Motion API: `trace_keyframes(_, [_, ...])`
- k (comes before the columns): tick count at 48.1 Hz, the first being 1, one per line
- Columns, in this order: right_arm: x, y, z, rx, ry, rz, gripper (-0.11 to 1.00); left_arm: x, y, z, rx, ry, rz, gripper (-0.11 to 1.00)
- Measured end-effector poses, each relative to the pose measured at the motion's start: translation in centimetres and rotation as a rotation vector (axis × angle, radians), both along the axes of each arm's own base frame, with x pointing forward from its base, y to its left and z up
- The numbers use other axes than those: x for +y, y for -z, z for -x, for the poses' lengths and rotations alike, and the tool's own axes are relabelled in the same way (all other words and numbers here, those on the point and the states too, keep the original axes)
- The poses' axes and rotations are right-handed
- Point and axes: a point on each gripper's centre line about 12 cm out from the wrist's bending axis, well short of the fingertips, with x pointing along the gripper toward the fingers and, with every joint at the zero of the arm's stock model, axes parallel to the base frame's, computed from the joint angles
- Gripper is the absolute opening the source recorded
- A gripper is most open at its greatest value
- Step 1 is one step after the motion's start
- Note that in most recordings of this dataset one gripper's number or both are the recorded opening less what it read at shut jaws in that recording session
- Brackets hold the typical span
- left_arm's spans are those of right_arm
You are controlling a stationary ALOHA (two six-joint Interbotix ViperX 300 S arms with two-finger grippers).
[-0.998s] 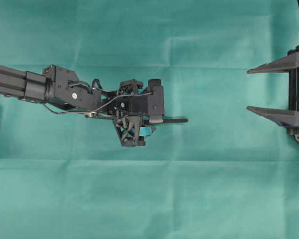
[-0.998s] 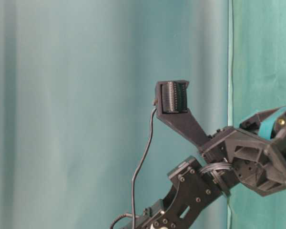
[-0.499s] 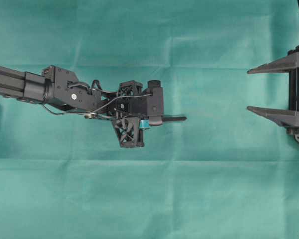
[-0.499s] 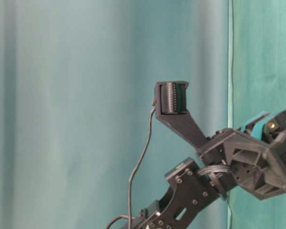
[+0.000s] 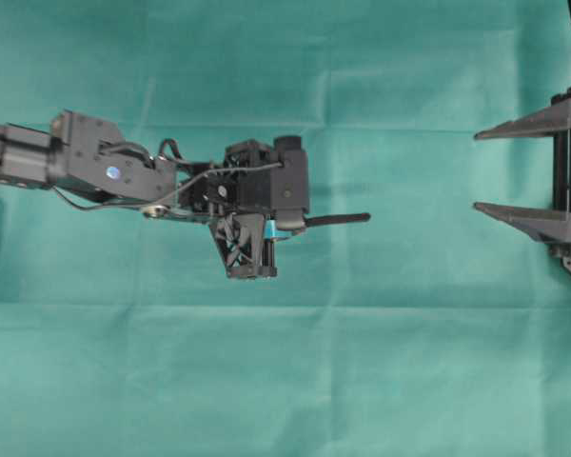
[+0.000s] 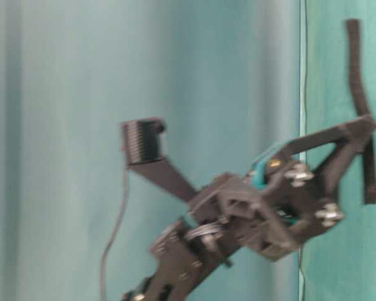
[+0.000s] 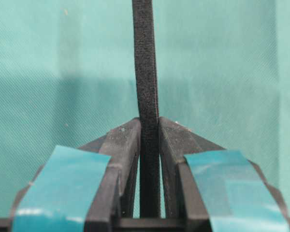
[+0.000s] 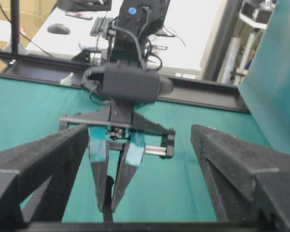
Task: Peel off the Velcro with your right arm.
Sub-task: 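Lift the strap with the left gripper, raising its free end upward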
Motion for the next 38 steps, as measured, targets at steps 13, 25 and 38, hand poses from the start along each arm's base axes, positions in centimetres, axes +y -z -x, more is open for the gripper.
trace_keyframes(13, [0.2,-2.6,-0.4,-0.051,-0.012,0.061,0.82,0.0,-4.6,1.8,-0.1,0.0,-0.001,0.1])
trace_keyframes(25, [0.3,-4.5,-0.8,-0.073,-0.011,0.099,0.82,0.0,-8.1,3.0,-0.179,-0.001,-0.003,0.1])
trace_keyframes(38, [0.3,-5.3,-1.8,-0.068,-0.008,0.159,0.82,0.0,-10.9,4.1,-0.267,-0.002,-0.003,0.1])
